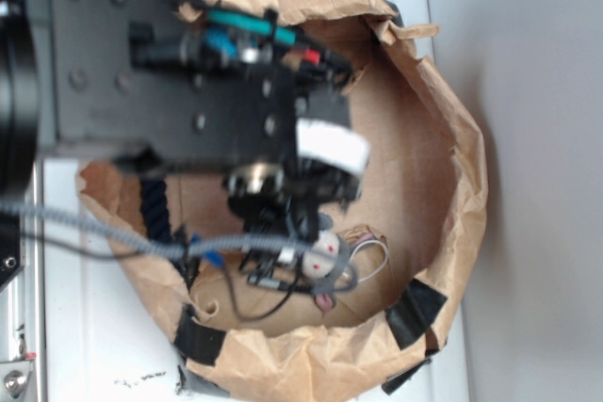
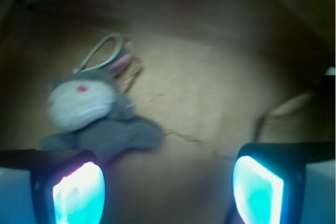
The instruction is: Grab the gray animal.
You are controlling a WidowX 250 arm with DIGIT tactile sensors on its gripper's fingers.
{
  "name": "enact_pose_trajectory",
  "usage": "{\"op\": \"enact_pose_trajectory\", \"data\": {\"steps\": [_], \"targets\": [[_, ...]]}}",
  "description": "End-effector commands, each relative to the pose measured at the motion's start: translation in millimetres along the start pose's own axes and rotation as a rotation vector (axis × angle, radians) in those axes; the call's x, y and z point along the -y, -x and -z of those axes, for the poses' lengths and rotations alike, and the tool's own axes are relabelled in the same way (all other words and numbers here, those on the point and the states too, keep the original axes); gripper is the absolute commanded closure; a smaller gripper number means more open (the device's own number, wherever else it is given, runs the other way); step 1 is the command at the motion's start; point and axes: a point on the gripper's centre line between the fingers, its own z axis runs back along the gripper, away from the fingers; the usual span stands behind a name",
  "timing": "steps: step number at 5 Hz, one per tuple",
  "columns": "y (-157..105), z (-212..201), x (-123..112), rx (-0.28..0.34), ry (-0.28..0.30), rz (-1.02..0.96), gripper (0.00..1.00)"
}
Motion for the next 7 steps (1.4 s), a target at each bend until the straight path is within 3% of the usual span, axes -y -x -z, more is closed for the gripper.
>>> {"op": "enact_pose_trajectory", "data": {"steps": [1, 2, 3, 4, 5, 6, 7], "targets": [[-8, 20, 46, -0.031, 0.059, 0.046, 0.0], [-19, 36, 56, -0.044, 0.049, 0.026, 0.0], [-22, 42, 54, -0.03, 0.011, -0.003, 1.0], [-23, 20, 41, 0.007, 0.026, -0.028, 1.0], [-25, -24, 15, 0.002, 0.101, -0.072, 1.0], [-24, -59, -9, 0.01, 0.108, -0.119, 1.0], [-26, -97, -40, -0.029, 0.014, -0.22, 1.0]]}}
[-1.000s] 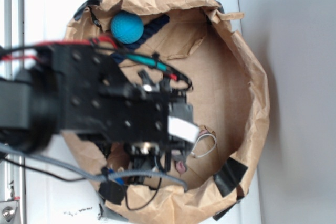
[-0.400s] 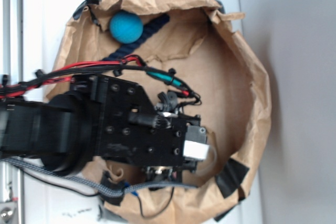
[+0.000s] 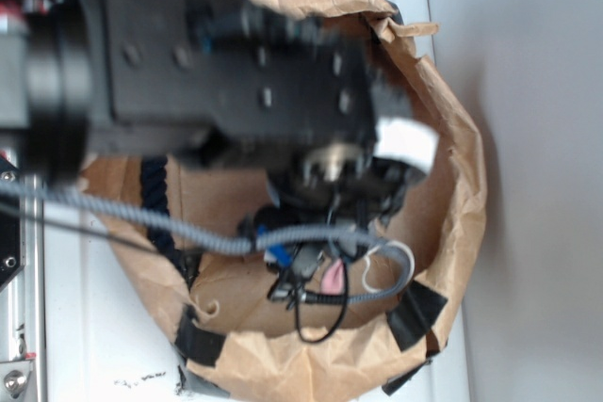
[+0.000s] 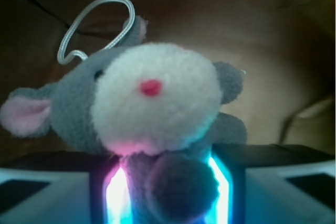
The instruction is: Grab the gray animal.
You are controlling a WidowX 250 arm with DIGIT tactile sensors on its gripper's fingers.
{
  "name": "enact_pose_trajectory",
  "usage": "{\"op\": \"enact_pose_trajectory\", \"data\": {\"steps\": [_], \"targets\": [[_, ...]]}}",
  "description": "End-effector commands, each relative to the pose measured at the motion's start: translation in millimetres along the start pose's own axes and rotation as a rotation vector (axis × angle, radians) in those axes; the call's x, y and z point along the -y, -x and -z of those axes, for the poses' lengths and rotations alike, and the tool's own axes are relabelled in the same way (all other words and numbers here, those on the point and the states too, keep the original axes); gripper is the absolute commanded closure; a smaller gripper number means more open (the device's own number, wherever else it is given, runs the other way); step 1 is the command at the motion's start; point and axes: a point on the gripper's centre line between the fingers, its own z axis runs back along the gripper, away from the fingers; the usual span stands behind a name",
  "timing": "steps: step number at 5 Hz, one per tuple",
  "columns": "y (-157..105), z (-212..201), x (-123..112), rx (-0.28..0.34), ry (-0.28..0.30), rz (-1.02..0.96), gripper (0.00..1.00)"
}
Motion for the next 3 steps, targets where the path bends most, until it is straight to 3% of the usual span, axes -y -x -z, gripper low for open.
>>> {"op": "enact_pose_trajectory", "data": {"steps": [1, 2, 3], "targets": [[-2, -84, -41, -0.03, -0.157, -0.132, 1.0], [12, -89, -44, -0.026, -0.174, -0.085, 1.0], [21, -85, -36, 0.045, -0.208, -0.034, 0.85]]}}
